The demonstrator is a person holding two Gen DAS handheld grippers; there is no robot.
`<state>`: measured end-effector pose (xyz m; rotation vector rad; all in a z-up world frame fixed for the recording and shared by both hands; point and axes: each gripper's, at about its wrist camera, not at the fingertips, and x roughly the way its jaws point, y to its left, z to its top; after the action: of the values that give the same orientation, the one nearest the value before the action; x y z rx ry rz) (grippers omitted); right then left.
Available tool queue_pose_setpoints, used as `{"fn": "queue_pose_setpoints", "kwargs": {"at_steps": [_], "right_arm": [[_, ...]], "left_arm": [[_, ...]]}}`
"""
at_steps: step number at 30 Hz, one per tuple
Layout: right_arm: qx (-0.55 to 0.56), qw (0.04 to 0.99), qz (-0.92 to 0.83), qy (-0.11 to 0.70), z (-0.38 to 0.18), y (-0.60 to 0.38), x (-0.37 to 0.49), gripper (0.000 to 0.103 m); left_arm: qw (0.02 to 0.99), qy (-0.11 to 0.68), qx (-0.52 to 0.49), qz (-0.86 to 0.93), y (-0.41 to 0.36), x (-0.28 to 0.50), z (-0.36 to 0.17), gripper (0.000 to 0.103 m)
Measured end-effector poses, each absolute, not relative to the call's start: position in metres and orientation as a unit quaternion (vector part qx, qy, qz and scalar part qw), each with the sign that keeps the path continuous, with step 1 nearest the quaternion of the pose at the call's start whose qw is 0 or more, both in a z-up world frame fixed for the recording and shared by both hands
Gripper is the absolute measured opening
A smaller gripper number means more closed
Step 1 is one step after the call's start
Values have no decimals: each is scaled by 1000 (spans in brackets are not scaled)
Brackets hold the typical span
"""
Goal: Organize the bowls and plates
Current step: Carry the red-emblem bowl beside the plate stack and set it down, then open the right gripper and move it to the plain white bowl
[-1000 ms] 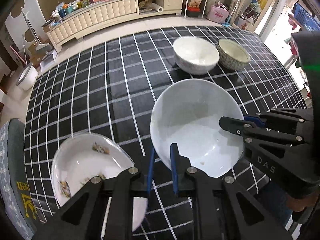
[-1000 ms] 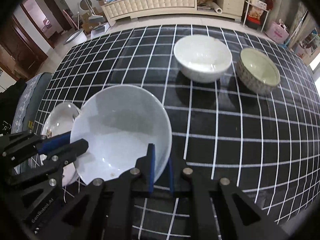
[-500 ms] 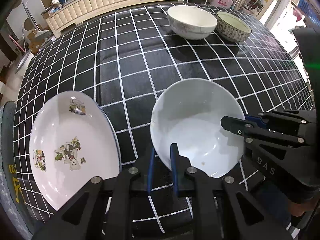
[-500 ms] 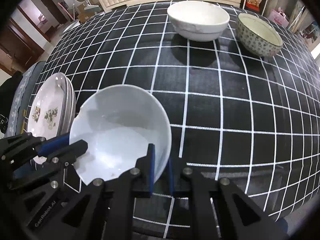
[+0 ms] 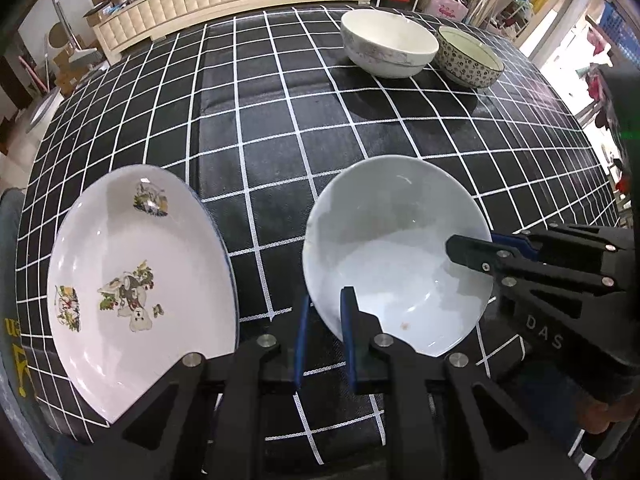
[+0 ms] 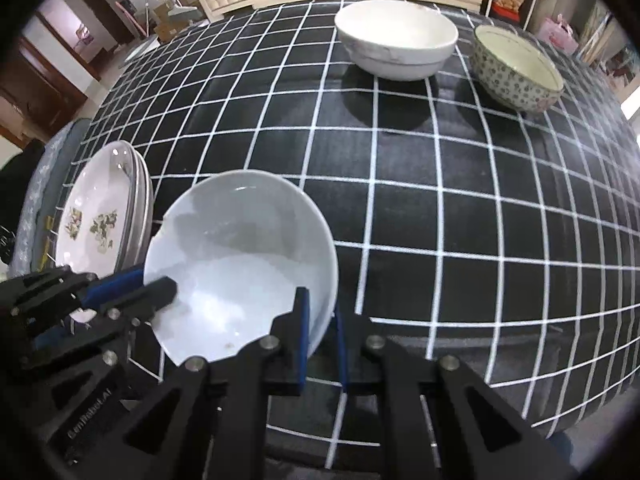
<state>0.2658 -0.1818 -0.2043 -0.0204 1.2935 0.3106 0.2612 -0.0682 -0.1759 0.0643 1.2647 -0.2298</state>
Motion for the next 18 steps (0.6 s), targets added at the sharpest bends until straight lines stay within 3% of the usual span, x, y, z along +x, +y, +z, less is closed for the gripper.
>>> {"fn": "queue_pose_setpoints", "kwargs": {"at_steps": [8, 11, 16, 18], "right_arm": [[-18, 799, 135, 585, -184, -187, 262, 16], [-18, 806, 136, 576, -172, -192, 264, 17], [-12, 816, 138, 561, -153, -202, 274, 48], [-12, 820, 137, 555, -147, -206, 280, 54]], "left_arm": [[821, 561, 40, -100, -63, 254, -152, 14], [827, 552, 38, -101, -60, 257, -141, 19], [834, 540, 39, -105, -62, 266, -122, 22], [838, 533, 42, -106, -65, 272, -115, 30]]}}
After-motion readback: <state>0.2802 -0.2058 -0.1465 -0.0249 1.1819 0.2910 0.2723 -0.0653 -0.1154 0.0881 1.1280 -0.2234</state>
